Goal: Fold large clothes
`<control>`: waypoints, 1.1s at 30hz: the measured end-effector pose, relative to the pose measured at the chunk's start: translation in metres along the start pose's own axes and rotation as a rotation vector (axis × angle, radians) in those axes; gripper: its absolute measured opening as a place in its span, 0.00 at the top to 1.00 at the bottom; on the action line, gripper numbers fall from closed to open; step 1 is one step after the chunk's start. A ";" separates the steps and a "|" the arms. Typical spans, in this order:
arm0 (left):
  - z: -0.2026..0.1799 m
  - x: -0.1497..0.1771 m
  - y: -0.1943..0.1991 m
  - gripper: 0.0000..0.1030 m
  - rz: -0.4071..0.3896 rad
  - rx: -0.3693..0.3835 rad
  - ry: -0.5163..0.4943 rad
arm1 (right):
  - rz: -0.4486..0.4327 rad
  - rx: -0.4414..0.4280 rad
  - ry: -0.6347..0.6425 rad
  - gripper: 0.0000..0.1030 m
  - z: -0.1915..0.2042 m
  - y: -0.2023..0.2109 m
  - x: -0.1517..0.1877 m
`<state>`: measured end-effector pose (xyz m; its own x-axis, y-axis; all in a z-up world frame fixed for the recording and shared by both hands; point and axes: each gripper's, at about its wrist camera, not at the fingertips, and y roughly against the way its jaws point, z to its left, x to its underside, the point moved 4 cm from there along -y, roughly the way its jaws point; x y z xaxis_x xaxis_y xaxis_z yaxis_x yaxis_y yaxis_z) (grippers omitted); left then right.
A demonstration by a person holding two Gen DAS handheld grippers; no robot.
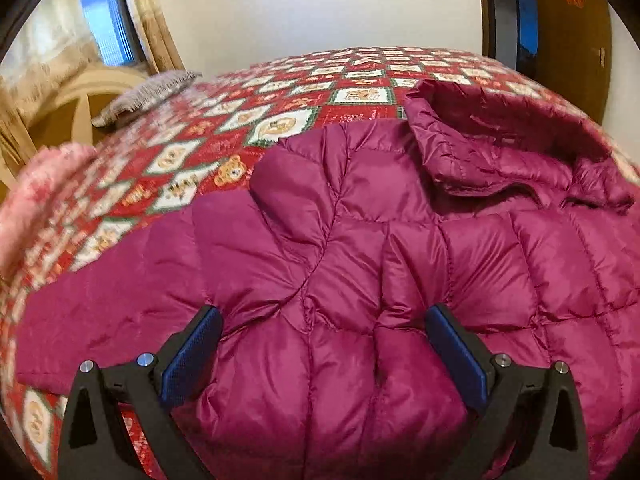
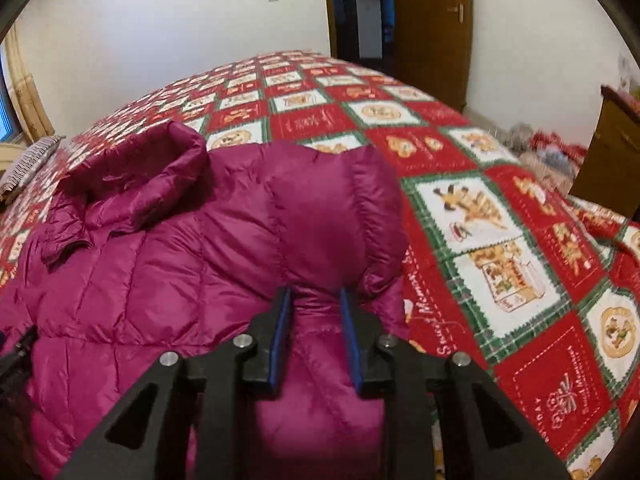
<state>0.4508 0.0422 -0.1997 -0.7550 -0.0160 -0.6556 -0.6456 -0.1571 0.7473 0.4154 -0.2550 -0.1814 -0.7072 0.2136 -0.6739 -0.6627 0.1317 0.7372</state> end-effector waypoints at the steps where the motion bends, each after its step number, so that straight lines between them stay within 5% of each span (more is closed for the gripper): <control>1: 0.005 0.000 0.002 0.01 0.002 0.024 0.026 | 0.000 0.013 0.013 0.71 0.002 -0.001 0.000; 3: 0.018 0.000 0.014 0.01 -0.005 0.058 0.086 | -0.009 0.022 0.026 0.66 0.003 -0.001 0.000; 7: 0.074 0.001 0.062 0.01 -0.118 0.031 0.223 | -0.018 -0.039 0.015 0.33 0.002 0.000 0.001; 11: 0.175 0.013 0.099 0.01 -0.206 -0.110 0.409 | -0.016 -0.027 0.030 0.30 0.008 0.000 0.001; 17: 0.310 0.051 0.088 0.01 -0.142 -0.349 0.741 | -0.017 -0.015 0.049 0.28 0.012 0.001 0.004; 21: 0.343 0.079 0.047 0.01 0.030 -0.256 0.882 | -0.018 -0.017 0.046 0.27 0.012 0.001 0.004; 25: 0.326 0.081 0.044 0.01 0.010 -0.282 0.780 | -0.017 -0.015 0.050 0.27 0.012 0.000 0.004; 26: 0.318 0.080 0.043 0.10 0.003 -0.287 0.749 | -0.017 -0.015 0.049 0.26 0.012 0.000 0.004; 27: 0.314 0.081 0.042 0.35 -0.003 -0.295 0.732 | -0.017 -0.016 0.049 0.26 0.012 0.000 0.004; 30: 0.305 0.080 0.041 0.71 -0.020 -0.280 0.683 | -0.018 -0.017 0.048 0.26 0.012 0.000 0.004; 33: 0.308 0.073 0.044 0.79 -0.044 -0.248 0.678 | -0.018 -0.020 0.046 0.26 0.012 0.001 0.004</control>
<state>0.3319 0.3381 -0.1816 -0.4396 -0.6007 -0.6678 -0.5684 -0.3897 0.7246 0.4150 -0.2421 -0.1833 -0.7052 0.1664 -0.6892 -0.6801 0.1161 0.7239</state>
